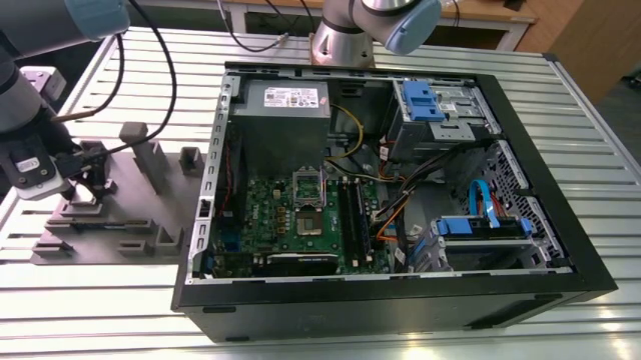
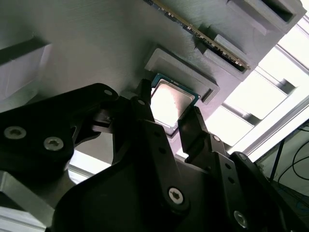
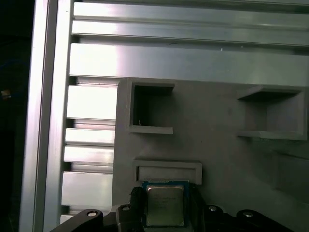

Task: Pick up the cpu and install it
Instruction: 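Pick up the cpu and move it towards the insertion slot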

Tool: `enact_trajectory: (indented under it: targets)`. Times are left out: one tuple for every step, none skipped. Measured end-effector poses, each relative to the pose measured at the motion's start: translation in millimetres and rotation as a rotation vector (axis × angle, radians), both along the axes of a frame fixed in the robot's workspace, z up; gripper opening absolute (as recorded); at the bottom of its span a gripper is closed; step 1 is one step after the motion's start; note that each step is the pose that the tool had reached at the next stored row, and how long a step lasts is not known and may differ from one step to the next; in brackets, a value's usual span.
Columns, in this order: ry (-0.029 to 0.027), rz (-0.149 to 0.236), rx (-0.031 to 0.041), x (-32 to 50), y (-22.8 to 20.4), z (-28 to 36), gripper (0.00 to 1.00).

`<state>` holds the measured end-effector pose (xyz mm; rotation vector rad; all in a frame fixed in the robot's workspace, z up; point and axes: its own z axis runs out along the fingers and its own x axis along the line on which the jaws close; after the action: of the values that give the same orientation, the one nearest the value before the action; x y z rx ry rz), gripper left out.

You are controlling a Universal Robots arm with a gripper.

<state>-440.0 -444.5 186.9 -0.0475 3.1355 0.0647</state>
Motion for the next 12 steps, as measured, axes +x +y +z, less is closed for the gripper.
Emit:
enact_trajectory:
  targets:
    - [-0.0002, 0.0, 0.0001, 0.0, 0.0, -1.0, 0.47]
    - [0.0, 0.0, 0.0, -0.1, 0.0, -1.6, 0.47]
    - [0.0, 0.0, 0.0, -0.1, -0.1, -2.5, 0.47]
    - [0.0, 0.0, 0.0, -0.1, -0.1, -3.3, 0.47]
    - [0.0, 0.0, 0.0, -0.2, -0.1, -4.1, 0.47]
    - [0.0, 0.0, 0.0, -0.2, -0.1, -4.7, 0.47]
    - [0.0001, 0.0, -0.0001, -0.2, -0.1, -4.8, 0.47]
    - [0.0002, 0.0, -0.0001, -0.3, -0.1, -4.8, 0.47]
    - [0.0002, 0.0, -0.0001, -0.2, -0.1, -4.8, 0.47]
    - [0.0001, 0.0, 0.0, -0.2, -0.1, -4.9, 0.47]
    - [0.0001, 0.0, 0.0, -0.2, -0.1, -5.0, 0.47]
    - [0.0, 0.0, 0.0, -0.2, -0.1, -5.0, 0.47]
